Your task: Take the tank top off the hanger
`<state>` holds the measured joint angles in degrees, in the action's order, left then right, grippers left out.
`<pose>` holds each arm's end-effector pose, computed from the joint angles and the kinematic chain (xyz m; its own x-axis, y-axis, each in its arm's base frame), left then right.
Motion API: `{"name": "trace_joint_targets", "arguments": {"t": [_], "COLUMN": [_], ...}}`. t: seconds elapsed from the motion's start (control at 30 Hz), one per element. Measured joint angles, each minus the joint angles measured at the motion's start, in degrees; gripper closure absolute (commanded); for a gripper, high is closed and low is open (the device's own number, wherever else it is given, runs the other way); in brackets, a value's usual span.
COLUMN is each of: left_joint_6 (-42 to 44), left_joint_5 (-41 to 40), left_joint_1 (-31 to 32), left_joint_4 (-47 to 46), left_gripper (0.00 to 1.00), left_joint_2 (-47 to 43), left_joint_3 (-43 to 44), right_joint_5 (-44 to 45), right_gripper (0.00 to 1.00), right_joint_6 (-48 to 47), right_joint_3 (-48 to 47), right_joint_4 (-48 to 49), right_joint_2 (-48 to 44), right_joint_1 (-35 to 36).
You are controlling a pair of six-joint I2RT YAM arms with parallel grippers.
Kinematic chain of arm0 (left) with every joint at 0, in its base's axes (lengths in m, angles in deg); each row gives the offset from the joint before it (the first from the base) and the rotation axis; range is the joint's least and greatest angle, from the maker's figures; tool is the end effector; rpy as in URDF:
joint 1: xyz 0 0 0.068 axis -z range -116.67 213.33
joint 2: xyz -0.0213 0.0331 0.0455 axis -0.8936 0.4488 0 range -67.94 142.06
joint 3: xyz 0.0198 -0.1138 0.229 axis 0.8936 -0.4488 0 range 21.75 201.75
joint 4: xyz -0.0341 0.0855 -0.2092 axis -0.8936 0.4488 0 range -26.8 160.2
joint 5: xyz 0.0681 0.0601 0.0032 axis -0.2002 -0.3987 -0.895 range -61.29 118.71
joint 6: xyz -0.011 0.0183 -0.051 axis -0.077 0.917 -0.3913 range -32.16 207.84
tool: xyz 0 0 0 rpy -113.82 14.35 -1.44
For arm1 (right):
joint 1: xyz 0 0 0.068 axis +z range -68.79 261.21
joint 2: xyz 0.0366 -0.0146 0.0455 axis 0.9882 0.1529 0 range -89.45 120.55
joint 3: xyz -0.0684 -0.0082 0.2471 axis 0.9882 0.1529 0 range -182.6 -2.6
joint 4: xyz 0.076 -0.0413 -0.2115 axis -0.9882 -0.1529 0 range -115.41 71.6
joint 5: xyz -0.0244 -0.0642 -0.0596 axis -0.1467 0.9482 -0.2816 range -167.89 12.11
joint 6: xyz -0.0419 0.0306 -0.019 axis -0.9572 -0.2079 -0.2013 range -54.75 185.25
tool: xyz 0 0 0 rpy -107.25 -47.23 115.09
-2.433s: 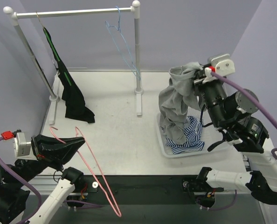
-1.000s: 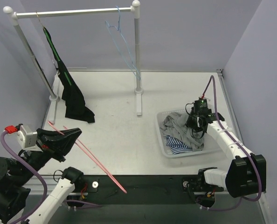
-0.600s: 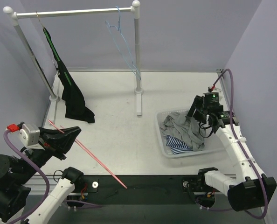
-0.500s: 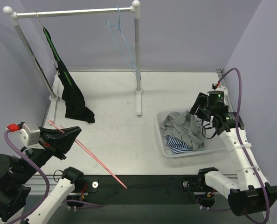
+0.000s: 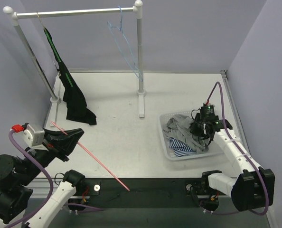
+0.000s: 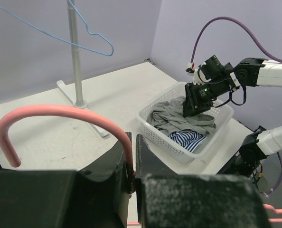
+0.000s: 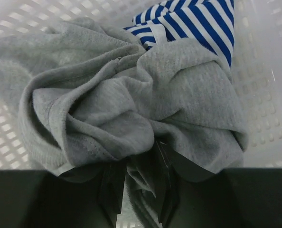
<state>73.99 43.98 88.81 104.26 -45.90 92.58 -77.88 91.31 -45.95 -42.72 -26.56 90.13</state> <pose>-0.0104 -0.0059 0.4181 -0.0379 -0.2379 -0.9706 0.6607 0.7227 -0.2029 0.2029 0.0318 0.2426 -0.6829 0.3375 -0.6479 0.1613 0.9347 0.3168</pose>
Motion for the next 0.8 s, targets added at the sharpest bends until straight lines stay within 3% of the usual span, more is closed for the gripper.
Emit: {"name": "trace_joint_targets", "arguments": {"t": [0.17, 0.37, 0.5, 0.63, 0.8], "left_joint_6": [1.05, 1.11, 1.73, 2.80, 4.09], "left_joint_5": [-1.09, -1.88, -2.34, -4.39, -7.39], "left_joint_1": [0.11, 0.11, 0.31, 0.37, 0.37], "left_joint_4": [0.39, 0.46, 0.39, 0.42, 0.50], "left_gripper": [1.00, 1.00, 1.00, 1.00, 1.00], "left_joint_2": [0.02, 0.52, 1.53, 3.67, 6.64], "left_joint_3": [-1.09, -1.97, -3.23, -4.44, -4.96], "right_joint_5": [1.44, 4.76, 4.52, -2.21, -9.18], "right_gripper": [0.65, 0.53, 0.49, 0.49, 0.49], "right_joint_6": [-1.05, -2.86, -3.91, -3.96, -1.81], "right_joint_3": [1.53, -5.27, -14.03, -21.79, -24.70], "right_joint_4": [2.27, -3.10, -6.19, -6.78, -5.66], "right_joint_2": [1.81, -0.98, -6.95, -10.84, -12.63], "right_joint_1": [0.04, 2.93, 9.53, 17.07, 28.76]}}
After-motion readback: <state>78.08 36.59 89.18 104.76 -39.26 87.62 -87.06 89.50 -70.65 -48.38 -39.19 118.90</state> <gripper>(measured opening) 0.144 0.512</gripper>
